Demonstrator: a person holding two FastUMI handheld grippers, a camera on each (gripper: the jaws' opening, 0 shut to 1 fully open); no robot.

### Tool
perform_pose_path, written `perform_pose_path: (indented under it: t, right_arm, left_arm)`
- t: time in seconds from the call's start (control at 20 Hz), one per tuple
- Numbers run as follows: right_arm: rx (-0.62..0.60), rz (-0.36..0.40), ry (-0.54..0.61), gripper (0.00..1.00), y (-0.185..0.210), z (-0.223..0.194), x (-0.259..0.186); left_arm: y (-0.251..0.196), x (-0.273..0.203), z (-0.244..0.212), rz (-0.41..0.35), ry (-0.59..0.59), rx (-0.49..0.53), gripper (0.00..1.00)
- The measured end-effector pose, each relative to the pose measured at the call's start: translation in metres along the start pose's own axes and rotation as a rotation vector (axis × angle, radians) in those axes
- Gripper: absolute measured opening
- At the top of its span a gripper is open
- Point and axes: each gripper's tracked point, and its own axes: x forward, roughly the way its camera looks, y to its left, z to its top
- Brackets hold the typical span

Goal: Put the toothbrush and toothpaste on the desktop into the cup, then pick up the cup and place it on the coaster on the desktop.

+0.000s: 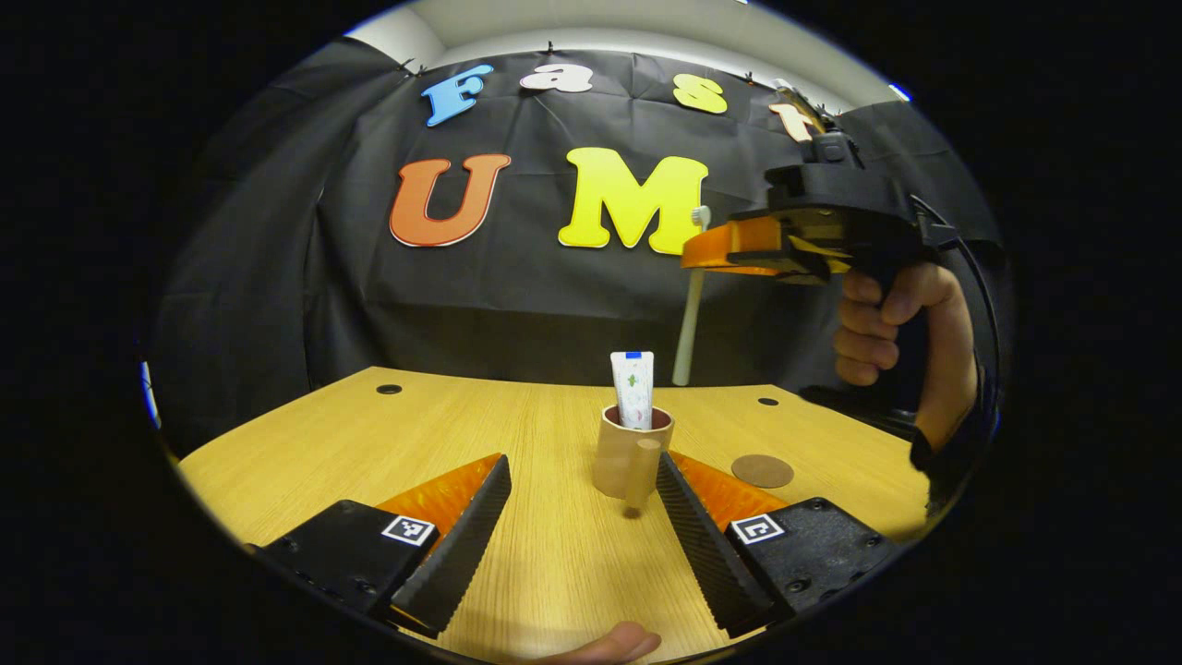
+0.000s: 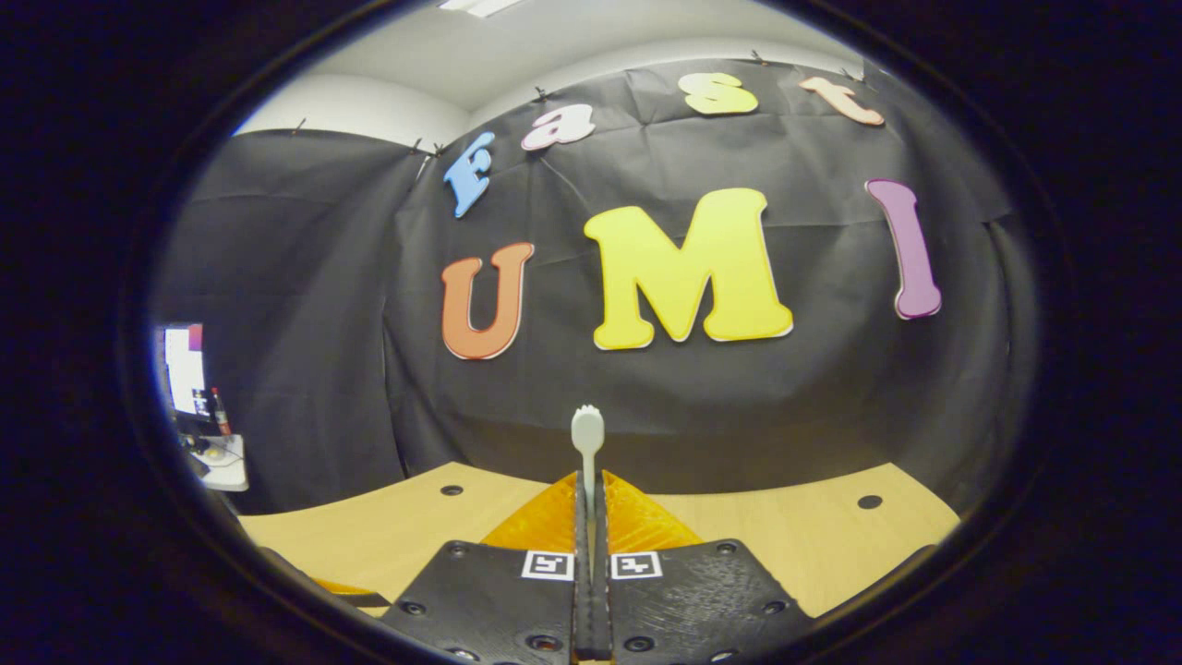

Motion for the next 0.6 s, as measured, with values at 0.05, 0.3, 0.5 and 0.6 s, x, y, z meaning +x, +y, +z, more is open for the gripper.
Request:
perform_pose_path:
  t: [0.05, 0.3, 0.5, 0.6]
  right_arm:
    - [-0.004, 0.013, 0.006, 0.0, 0.008, -0.005, 0.007]
    - [-0.01, 0.023, 0.057, 0.0, 0.028, -0.035, 0.032]
    - [0.006, 0.044, 0.123, 0.46, 0.036, -0.058, 0.029]
    - [-0.04, 0.023, 0.105, 0.75, 0.031, -0.054, 0.02]
  left_arm:
    - [-0.004, 0.0, -0.004, -0.023, 0.006, -0.014, 1.0]
    - [0.015, -0.006, -0.017, -0.004, 0.037, -0.044, 0.99]
    - [0.022, -0.01, -0.031, -0.007, 0.073, -0.068, 0.96]
    - [0.026, -0.009, -0.03, 0.007, 0.075, -0.051, 0.96]
